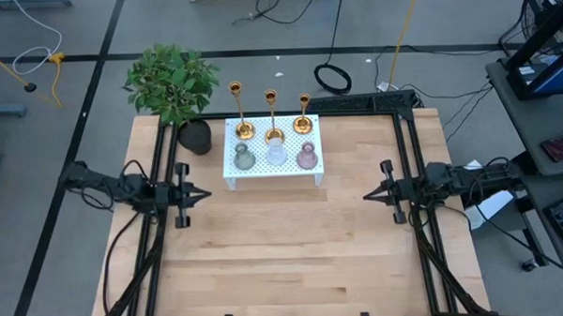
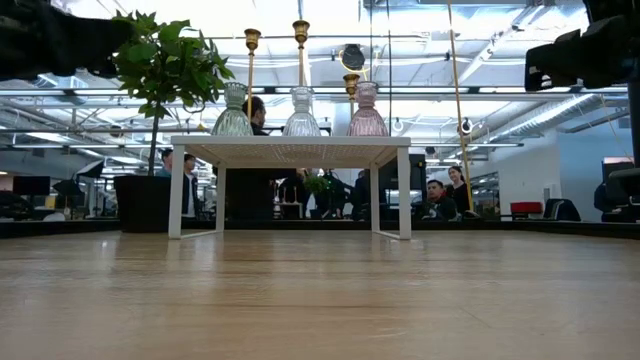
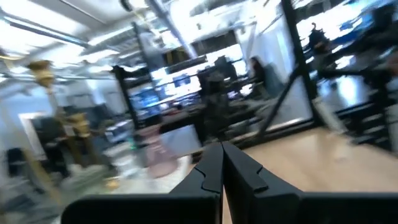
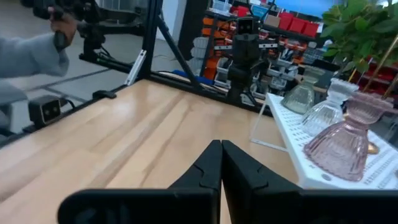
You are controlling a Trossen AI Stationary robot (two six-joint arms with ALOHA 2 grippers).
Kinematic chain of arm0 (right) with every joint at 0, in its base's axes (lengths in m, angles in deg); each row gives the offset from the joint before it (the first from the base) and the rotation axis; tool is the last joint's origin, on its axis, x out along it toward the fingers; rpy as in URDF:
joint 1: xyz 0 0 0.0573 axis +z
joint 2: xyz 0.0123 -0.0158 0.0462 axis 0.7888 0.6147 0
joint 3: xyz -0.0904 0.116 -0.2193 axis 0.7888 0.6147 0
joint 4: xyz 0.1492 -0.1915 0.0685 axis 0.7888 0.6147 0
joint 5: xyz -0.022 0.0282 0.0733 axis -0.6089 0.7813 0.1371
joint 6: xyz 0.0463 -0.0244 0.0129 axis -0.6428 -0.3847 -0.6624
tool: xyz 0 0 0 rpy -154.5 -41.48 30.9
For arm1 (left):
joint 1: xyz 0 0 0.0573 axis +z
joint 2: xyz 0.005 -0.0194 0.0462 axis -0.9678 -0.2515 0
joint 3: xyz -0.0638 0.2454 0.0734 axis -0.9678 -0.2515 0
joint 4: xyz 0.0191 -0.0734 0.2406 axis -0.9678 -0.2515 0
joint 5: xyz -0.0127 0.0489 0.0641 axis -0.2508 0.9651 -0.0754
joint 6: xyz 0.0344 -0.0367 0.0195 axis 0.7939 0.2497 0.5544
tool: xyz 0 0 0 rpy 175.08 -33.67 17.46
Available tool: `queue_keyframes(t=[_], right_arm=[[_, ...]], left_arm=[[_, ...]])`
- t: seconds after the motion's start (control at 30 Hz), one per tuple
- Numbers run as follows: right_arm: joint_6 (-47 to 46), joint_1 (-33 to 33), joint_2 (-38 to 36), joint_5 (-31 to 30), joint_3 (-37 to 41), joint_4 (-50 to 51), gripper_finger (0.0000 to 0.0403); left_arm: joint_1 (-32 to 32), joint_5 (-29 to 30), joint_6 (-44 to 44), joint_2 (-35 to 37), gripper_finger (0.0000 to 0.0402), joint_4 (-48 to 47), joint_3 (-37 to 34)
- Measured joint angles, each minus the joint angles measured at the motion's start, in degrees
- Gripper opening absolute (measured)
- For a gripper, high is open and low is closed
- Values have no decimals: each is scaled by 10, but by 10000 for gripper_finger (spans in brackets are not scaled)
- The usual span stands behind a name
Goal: Pick & Place candle stick holders
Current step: Return to Home Position
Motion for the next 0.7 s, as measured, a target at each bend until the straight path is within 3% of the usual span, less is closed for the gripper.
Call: queue_keyframes(t=[0.13,0.3,0.7], right_arm=[[21,-12,-3,1,0,4,0],[-12,-29,-16,2,0,19,0],[-33,-36,-41,1,44,-36,0]], left_arm=[[49,-1,34,0,3,-5,0],[98,-33,-20,0,3,-31,0],[137,-47,-54,-1,7,-61,-1]])
